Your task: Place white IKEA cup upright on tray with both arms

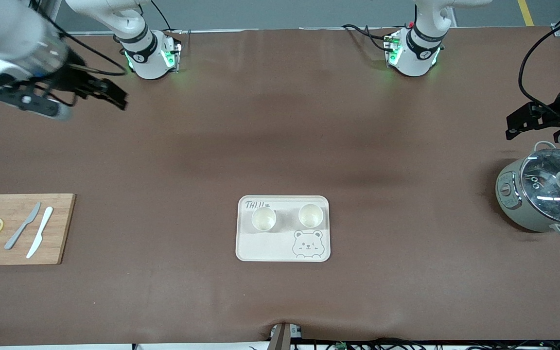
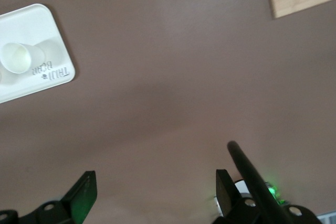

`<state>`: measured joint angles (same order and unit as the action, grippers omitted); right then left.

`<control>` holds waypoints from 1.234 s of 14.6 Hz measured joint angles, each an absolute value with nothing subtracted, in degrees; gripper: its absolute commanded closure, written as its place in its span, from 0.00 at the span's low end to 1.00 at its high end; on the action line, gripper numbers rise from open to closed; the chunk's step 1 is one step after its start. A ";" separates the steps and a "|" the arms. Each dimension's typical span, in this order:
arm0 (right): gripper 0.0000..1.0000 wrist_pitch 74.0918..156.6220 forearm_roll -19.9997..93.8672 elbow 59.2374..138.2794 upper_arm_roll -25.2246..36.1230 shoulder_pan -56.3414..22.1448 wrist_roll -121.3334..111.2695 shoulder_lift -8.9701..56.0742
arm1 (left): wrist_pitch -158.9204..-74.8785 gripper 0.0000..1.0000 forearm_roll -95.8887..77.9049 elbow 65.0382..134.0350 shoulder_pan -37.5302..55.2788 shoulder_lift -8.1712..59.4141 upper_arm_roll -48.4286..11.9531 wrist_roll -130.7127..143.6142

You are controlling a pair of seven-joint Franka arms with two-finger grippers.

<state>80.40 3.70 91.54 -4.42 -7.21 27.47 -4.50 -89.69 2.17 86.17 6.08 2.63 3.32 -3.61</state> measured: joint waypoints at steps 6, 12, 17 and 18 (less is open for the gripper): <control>0.00 87.45 3.17 94.39 -4.05 8.98 3.11 -5.96 | -89.69 0.00 2.17 86.17 6.14 2.63 3.30 -3.61; 0.00 90.82 -0.28 94.50 -5.24 9.73 0.71 -5.85 | -89.69 0.00 2.17 86.17 6.17 2.63 3.30 -3.61; 0.00 90.86 -0.40 94.37 -5.21 9.77 -1.20 -6.21 | -89.69 0.00 2.17 86.17 6.20 2.63 3.29 -3.60; 0.00 90.88 -0.40 94.26 -5.17 9.78 -1.44 -6.44 | -89.69 0.00 2.17 86.17 6.21 2.63 3.29 -3.60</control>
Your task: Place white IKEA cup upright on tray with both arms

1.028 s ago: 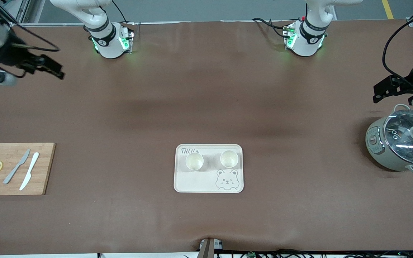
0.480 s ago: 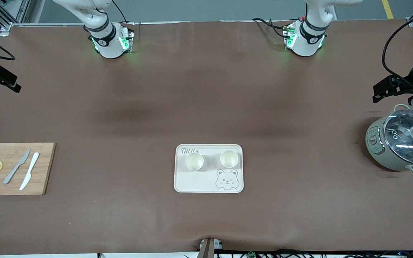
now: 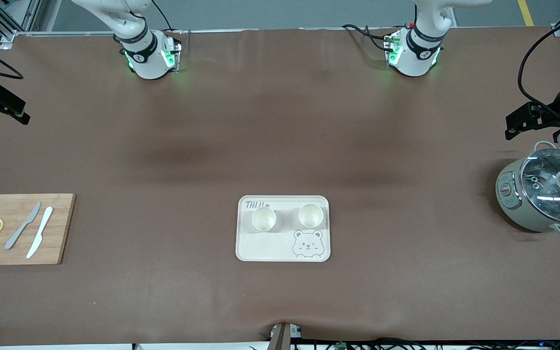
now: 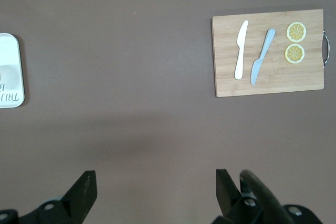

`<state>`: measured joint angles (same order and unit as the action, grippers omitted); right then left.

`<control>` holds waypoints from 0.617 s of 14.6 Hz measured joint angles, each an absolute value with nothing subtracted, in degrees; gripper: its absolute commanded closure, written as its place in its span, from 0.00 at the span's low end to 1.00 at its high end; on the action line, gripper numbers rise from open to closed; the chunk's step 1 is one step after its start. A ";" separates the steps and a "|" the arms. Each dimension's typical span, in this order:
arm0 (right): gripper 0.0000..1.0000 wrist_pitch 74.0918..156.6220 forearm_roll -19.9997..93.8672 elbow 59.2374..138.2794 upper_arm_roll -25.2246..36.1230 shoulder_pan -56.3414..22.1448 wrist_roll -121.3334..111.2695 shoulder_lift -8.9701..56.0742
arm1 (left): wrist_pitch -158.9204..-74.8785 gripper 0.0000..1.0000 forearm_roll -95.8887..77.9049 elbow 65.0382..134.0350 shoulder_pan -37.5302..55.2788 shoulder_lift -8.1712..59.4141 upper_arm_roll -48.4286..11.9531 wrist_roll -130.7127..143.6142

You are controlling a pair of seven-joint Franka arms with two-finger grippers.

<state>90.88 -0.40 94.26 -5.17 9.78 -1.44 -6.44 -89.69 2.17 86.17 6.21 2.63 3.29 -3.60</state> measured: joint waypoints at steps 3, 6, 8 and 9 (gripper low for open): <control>0.00 91.30 -0.39 94.21 -5.35 9.71 -1.79 -6.58 | -89.69 0.00 2.17 86.16 6.28 2.63 3.26 -3.60; 0.00 91.28 -0.39 94.59 -5.85 9.04 -1.83 -5.91 | -89.69 0.00 2.17 86.16 6.33 2.63 3.26 -3.59; 0.00 91.41 -0.39 94.62 -5.92 9.02 -1.83 -5.42 | -89.69 0.00 2.17 86.16 6.37 2.63 3.26 -3.58; 0.00 91.42 -0.39 94.63 -5.92 9.02 -1.83 -5.32 | -89.69 0.00 2.17 86.16 6.39 2.63 3.26 -3.56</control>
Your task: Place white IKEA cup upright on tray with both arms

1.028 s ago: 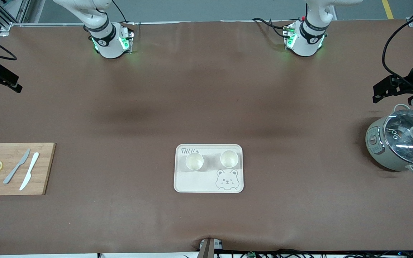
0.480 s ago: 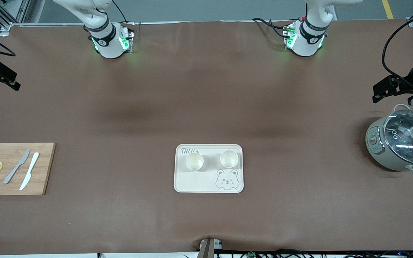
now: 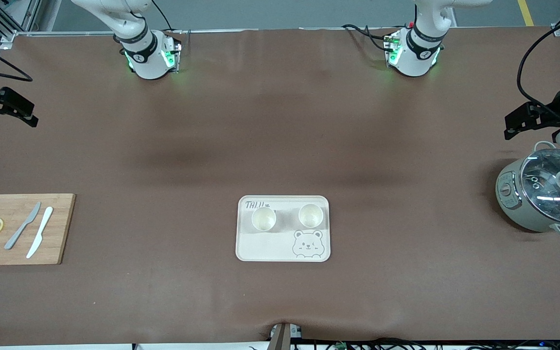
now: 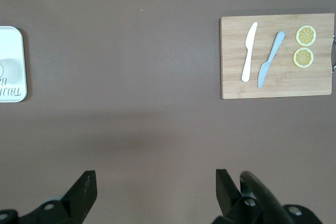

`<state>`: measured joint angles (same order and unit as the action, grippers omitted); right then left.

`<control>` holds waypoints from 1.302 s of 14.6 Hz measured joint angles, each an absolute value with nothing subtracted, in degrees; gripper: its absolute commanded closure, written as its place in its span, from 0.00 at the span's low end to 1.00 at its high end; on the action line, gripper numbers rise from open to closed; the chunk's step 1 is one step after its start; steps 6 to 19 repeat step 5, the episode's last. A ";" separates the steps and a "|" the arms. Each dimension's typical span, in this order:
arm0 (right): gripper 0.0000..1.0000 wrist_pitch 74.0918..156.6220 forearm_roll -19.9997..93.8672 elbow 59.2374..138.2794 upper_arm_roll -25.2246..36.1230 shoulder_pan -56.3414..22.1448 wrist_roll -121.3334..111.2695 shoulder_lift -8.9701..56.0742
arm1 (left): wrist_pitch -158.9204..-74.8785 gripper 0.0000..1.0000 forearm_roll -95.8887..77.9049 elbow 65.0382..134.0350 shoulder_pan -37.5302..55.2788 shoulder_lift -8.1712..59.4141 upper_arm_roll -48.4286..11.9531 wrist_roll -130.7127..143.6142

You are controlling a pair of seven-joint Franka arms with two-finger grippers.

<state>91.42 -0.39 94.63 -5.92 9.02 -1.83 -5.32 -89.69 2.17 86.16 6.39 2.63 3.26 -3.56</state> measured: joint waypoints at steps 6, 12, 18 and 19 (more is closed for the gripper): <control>0.00 91.21 -0.39 94.71 -5.94 8.98 -2.03 -4.53 | -89.69 0.00 2.17 86.16 6.42 2.63 3.26 -3.54; 0.00 91.21 -0.39 94.71 -5.94 8.98 -2.03 -4.53 | -89.69 0.00 2.17 86.16 6.42 2.63 3.26 -3.54; 0.00 91.21 -0.39 94.71 -5.94 8.98 -2.03 -4.53 | -89.69 0.00 2.17 86.16 6.42 2.63 3.26 -3.54; 0.00 91.21 -0.39 94.71 -5.94 8.98 -2.03 -4.53 | -89.69 0.00 2.17 86.16 6.42 2.63 3.26 -3.54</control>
